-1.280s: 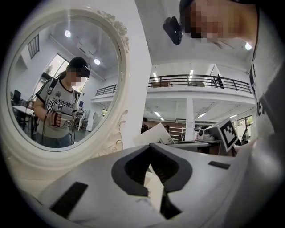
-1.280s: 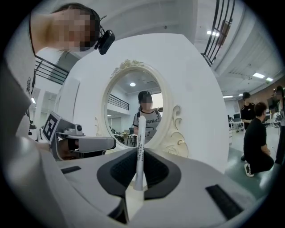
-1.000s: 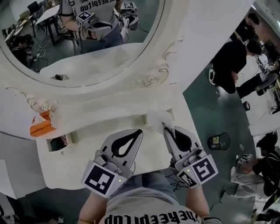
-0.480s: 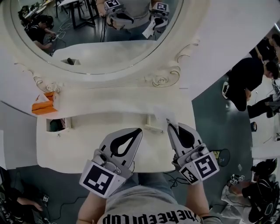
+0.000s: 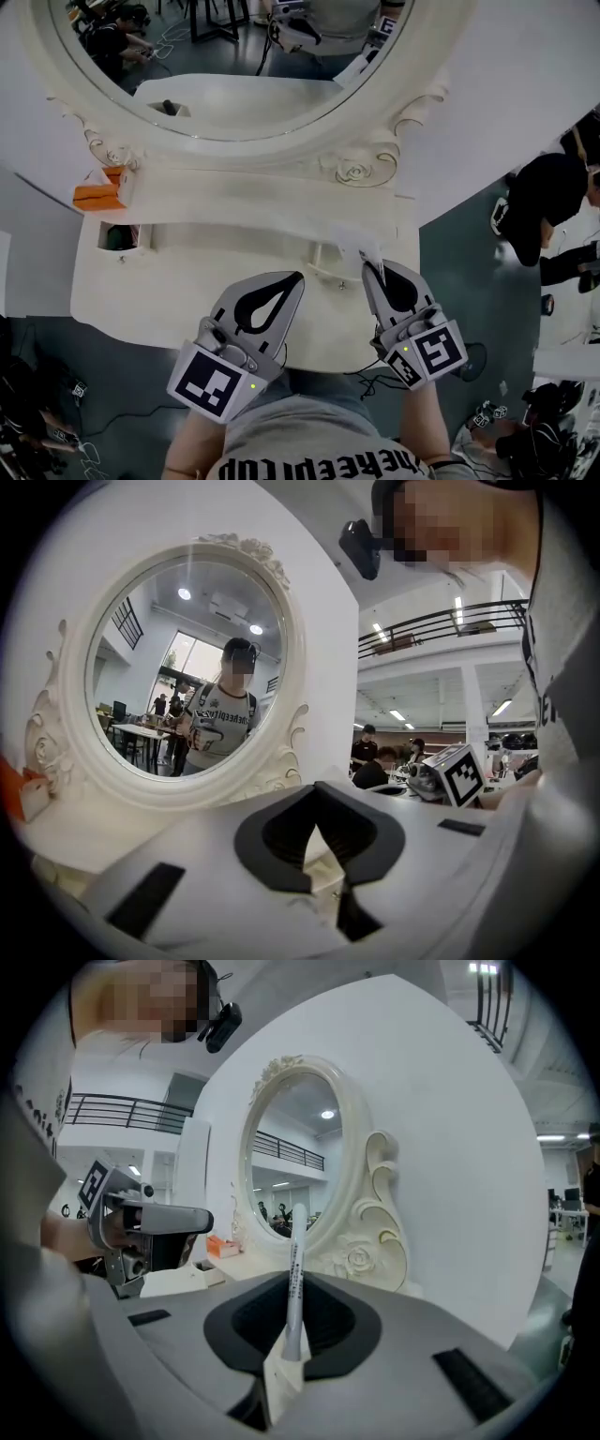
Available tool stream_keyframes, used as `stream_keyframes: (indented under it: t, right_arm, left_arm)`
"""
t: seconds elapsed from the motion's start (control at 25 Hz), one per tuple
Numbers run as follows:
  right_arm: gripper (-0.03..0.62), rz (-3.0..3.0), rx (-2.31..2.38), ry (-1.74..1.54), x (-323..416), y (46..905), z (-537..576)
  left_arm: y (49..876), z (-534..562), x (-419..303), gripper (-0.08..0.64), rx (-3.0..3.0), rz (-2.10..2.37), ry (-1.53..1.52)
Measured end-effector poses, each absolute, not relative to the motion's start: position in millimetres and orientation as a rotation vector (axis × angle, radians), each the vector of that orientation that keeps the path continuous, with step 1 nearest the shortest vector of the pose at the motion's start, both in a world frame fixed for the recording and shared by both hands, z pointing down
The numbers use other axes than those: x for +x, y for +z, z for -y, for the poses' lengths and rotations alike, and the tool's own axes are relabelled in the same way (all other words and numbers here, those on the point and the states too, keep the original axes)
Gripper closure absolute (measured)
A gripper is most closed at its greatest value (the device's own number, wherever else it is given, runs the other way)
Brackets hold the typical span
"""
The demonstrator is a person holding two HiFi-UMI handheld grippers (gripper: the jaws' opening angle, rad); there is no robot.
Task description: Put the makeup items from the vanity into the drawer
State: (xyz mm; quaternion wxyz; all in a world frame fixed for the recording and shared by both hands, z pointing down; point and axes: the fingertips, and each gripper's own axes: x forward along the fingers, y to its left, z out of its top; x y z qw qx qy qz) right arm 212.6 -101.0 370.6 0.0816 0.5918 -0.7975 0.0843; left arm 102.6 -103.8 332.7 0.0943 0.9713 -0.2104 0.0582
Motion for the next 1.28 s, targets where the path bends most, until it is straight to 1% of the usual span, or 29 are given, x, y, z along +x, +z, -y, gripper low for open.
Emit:
stream_keyframes:
  t: [0.68,0.84,1.28]
  right_arm:
    - [0.551,2.238,1.420,0.116,225,434,105]
    - [0.549,2.201,1.381,0.042,224,449,108]
    - [0.549,2.085,1.223,-0.027,222,488,106]
  left_arm:
    - [341,97,115,0.538,2.825,0.813,0.181]
    - [344,99,114,0.538,2.810,0.834,0.186]
    - [350,104,118,0.538,2.795,0.839,0.206]
